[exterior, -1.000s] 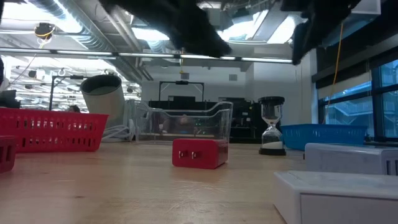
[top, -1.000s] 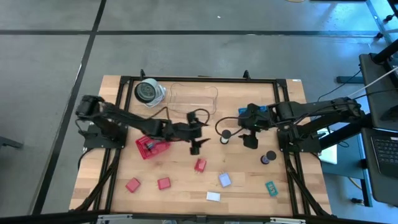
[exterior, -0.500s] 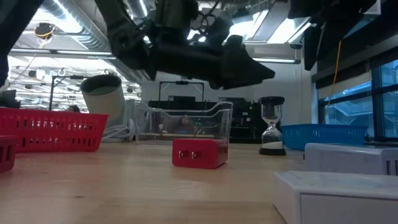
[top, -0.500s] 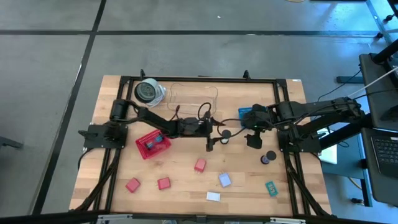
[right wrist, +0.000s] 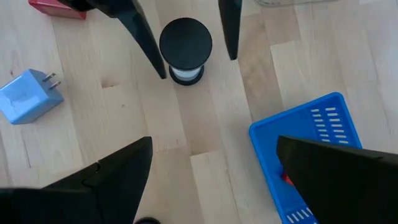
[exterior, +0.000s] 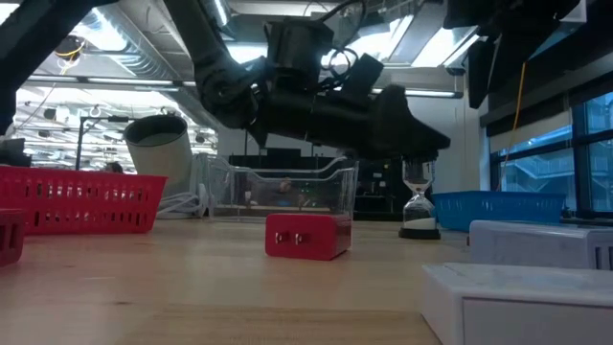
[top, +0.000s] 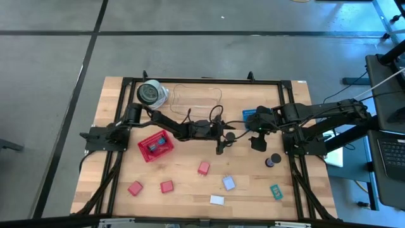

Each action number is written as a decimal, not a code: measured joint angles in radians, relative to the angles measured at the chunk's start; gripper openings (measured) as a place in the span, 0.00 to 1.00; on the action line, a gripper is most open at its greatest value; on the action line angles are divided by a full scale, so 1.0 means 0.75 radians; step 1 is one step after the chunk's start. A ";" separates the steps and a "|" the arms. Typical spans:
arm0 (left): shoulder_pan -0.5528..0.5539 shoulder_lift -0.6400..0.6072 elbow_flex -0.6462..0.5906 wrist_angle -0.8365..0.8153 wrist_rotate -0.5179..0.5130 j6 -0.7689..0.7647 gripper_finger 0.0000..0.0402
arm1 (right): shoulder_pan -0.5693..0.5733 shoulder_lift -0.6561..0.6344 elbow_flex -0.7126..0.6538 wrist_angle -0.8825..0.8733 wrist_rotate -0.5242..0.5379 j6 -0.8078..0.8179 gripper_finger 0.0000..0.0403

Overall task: Pick & Place Office items
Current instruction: Put the white hourglass into the red bin

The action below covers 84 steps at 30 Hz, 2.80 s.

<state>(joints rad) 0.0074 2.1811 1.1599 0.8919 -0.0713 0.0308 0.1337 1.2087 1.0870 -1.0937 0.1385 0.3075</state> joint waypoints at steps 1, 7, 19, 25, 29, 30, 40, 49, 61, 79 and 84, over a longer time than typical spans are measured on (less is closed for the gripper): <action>-0.001 0.000 0.000 -0.006 -0.013 0.009 0.70 | 0.000 0.000 0.000 0.000 0.000 0.000 0.86; -0.001 0.000 0.000 -0.031 -0.002 0.021 0.70 | 0.000 0.000 0.000 0.000 0.000 -0.001 0.86; 0.015 0.000 -0.001 -0.108 0.065 -0.057 0.70 | 0.000 0.000 0.000 0.003 0.004 -0.001 0.86; 0.015 0.000 -0.001 -0.112 0.087 -0.094 0.62 | 0.000 0.000 0.000 0.005 0.004 0.000 0.86; 0.015 0.000 -0.001 -0.113 0.098 -0.121 0.53 | 0.000 0.000 0.000 0.005 0.004 0.000 0.86; 0.015 0.000 -0.001 -0.113 0.108 -0.132 0.52 | 0.000 0.000 0.000 0.005 0.004 0.000 0.86; 0.015 -0.226 -0.011 -0.415 0.104 -0.132 0.55 | -0.001 0.000 0.001 0.005 0.004 0.003 0.86; -0.069 -0.738 -0.011 -1.346 -0.095 -0.192 0.53 | 0.000 0.000 0.001 0.011 0.019 -0.025 0.86; -0.247 -1.121 -0.011 -2.473 -0.401 -1.072 0.54 | -0.001 0.000 0.001 0.041 0.075 -0.037 0.86; -0.361 -0.846 -0.011 -2.728 -0.214 -1.212 0.54 | -0.001 0.000 0.001 0.093 0.075 -0.042 0.86; -0.387 -0.822 -0.011 -2.729 -0.227 -1.199 0.54 | -0.001 0.000 0.001 0.113 0.075 -0.047 0.86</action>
<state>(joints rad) -0.2831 1.5646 1.1519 -1.1549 -0.2412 -0.8681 0.1333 1.2085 1.0874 -1.0090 0.1944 0.2726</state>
